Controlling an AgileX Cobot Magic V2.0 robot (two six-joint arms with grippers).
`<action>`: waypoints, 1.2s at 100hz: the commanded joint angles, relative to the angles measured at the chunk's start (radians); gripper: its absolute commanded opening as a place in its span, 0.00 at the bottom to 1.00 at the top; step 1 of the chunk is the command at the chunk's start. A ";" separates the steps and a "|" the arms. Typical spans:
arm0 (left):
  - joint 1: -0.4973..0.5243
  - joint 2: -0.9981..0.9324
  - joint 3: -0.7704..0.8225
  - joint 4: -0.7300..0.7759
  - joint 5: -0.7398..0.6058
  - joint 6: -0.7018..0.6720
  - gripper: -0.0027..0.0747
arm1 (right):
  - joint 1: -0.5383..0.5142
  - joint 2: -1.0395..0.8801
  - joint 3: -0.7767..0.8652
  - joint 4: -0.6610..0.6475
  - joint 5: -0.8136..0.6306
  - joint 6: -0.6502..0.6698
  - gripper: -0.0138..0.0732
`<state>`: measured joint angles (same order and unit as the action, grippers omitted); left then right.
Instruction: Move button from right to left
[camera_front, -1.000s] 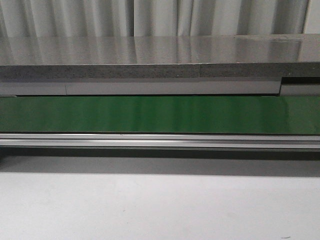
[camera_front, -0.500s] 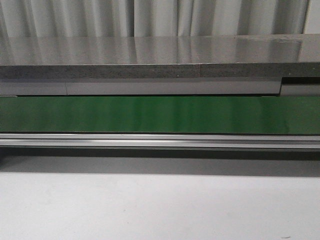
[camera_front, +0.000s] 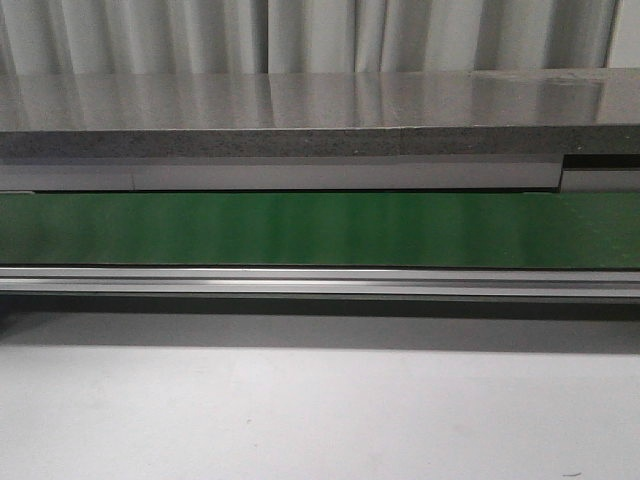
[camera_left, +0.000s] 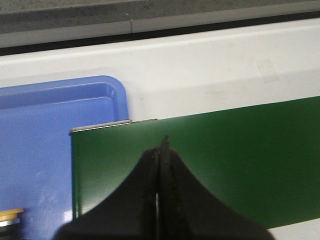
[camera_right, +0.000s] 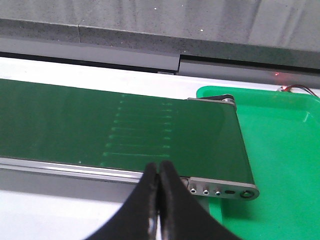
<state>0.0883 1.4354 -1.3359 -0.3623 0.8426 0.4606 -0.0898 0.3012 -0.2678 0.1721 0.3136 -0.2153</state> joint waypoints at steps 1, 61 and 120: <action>-0.032 -0.074 -0.003 -0.051 -0.067 0.003 0.01 | 0.003 0.005 -0.028 -0.005 -0.080 -0.009 0.08; -0.166 -0.423 0.286 -0.092 -0.192 0.003 0.01 | 0.003 0.005 -0.028 -0.005 -0.080 -0.009 0.08; -0.166 -0.680 0.418 -0.092 -0.214 0.010 0.01 | 0.003 0.005 -0.028 -0.005 -0.080 -0.009 0.08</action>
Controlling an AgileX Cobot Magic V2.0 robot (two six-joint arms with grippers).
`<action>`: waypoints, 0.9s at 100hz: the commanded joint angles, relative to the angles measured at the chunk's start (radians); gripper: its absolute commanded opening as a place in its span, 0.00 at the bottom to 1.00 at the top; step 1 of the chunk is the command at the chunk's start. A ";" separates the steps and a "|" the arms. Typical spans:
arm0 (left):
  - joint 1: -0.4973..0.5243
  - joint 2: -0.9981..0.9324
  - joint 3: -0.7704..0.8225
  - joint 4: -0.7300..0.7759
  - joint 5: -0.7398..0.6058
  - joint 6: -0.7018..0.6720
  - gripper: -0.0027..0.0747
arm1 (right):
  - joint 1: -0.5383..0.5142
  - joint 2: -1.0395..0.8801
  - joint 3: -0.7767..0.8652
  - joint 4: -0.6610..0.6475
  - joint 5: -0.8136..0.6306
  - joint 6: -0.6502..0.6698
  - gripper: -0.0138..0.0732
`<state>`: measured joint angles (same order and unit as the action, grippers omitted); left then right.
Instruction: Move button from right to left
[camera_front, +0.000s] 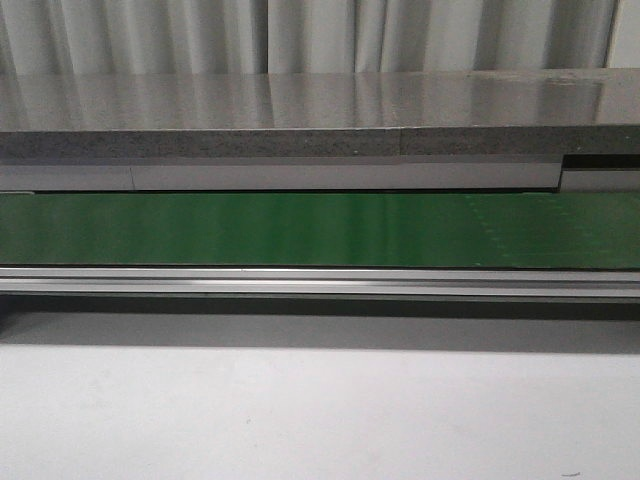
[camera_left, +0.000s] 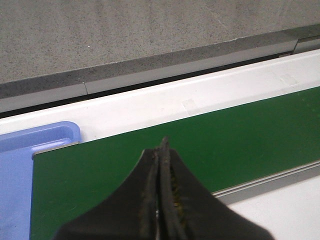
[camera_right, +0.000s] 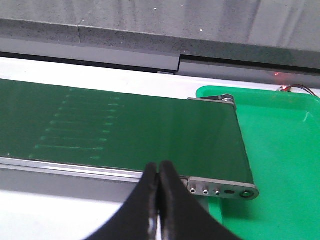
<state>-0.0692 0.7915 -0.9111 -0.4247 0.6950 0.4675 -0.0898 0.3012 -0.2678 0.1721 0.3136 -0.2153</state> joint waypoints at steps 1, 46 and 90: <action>-0.008 -0.039 -0.004 -0.029 -0.066 0.003 0.01 | 0.003 0.005 -0.028 -0.005 -0.080 -0.009 0.08; -0.008 -0.238 0.237 -0.046 -0.155 0.003 0.01 | 0.003 0.005 -0.028 -0.005 -0.080 -0.009 0.08; -0.006 -0.381 0.469 0.245 -0.478 -0.284 0.01 | 0.003 0.005 -0.028 -0.005 -0.080 -0.009 0.08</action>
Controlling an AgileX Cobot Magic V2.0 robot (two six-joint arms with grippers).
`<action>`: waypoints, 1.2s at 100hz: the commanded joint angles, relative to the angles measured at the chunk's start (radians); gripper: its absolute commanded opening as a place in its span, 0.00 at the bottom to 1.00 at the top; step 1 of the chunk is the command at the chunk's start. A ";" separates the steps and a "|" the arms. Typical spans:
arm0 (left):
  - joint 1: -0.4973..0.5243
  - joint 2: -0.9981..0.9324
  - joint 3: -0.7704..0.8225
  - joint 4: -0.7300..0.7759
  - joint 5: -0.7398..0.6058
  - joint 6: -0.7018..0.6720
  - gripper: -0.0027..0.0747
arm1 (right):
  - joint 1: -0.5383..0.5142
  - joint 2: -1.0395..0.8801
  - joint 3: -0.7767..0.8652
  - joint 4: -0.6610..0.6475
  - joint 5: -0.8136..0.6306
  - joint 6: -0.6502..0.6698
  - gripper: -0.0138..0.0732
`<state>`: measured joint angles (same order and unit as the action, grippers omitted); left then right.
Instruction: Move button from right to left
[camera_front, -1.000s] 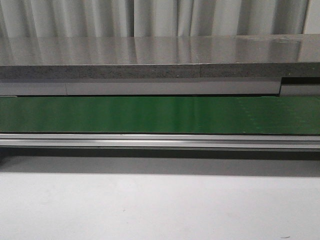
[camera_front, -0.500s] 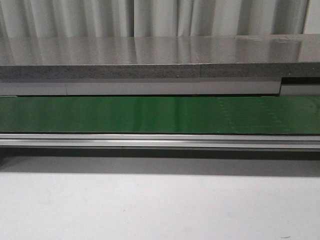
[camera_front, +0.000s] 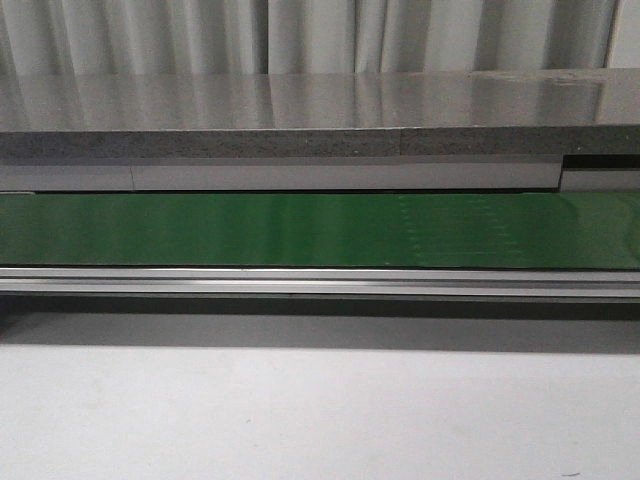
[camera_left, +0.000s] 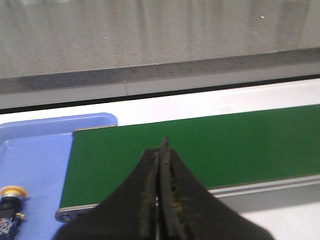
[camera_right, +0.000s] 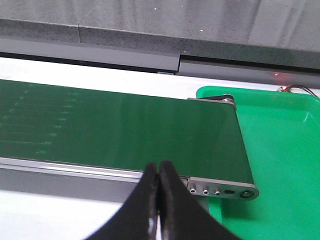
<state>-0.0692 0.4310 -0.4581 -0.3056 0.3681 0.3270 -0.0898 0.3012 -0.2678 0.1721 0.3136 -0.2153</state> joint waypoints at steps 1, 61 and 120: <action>-0.006 -0.026 0.025 0.148 -0.163 -0.164 0.01 | 0.003 0.005 -0.028 -0.005 -0.080 -0.009 0.08; 0.012 -0.385 0.408 0.256 -0.380 -0.311 0.01 | 0.003 0.005 -0.028 -0.005 -0.080 -0.009 0.08; 0.021 -0.468 0.502 0.255 -0.420 -0.311 0.01 | 0.003 0.005 -0.028 -0.005 -0.080 -0.009 0.08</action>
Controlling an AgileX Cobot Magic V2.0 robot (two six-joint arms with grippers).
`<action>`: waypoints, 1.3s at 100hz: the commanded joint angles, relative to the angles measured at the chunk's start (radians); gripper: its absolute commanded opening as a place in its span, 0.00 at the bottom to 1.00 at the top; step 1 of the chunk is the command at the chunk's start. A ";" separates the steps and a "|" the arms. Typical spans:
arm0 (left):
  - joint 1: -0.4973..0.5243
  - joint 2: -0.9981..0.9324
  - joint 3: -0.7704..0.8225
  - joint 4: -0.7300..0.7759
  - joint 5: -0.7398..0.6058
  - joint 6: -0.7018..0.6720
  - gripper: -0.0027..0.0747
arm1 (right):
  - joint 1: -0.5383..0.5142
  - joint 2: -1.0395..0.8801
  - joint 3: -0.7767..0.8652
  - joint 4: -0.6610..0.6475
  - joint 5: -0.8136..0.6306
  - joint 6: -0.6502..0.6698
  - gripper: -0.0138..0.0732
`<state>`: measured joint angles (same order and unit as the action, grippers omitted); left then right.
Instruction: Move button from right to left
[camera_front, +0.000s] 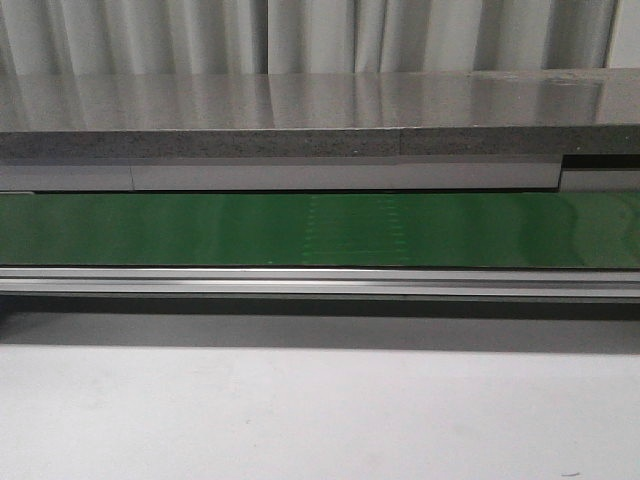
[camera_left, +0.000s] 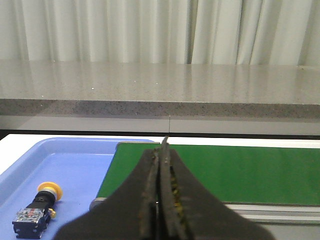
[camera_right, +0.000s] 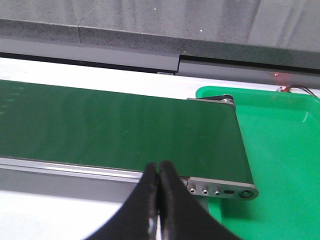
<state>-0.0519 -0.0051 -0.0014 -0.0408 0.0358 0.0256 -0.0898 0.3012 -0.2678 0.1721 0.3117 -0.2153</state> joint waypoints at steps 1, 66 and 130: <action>0.003 -0.032 0.045 -0.010 -0.087 -0.010 0.01 | 0.003 0.005 -0.028 -0.005 -0.078 -0.009 0.08; 0.003 -0.032 0.045 -0.010 -0.087 -0.010 0.01 | 0.001 0.005 -0.028 -0.015 -0.082 -0.011 0.08; 0.003 -0.032 0.045 -0.010 -0.087 -0.010 0.01 | 0.000 -0.270 0.284 -0.278 -0.405 0.296 0.08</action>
<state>-0.0519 -0.0051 -0.0014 -0.0424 0.0343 0.0256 -0.0898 0.0617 -0.0088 -0.0758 -0.0061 0.0126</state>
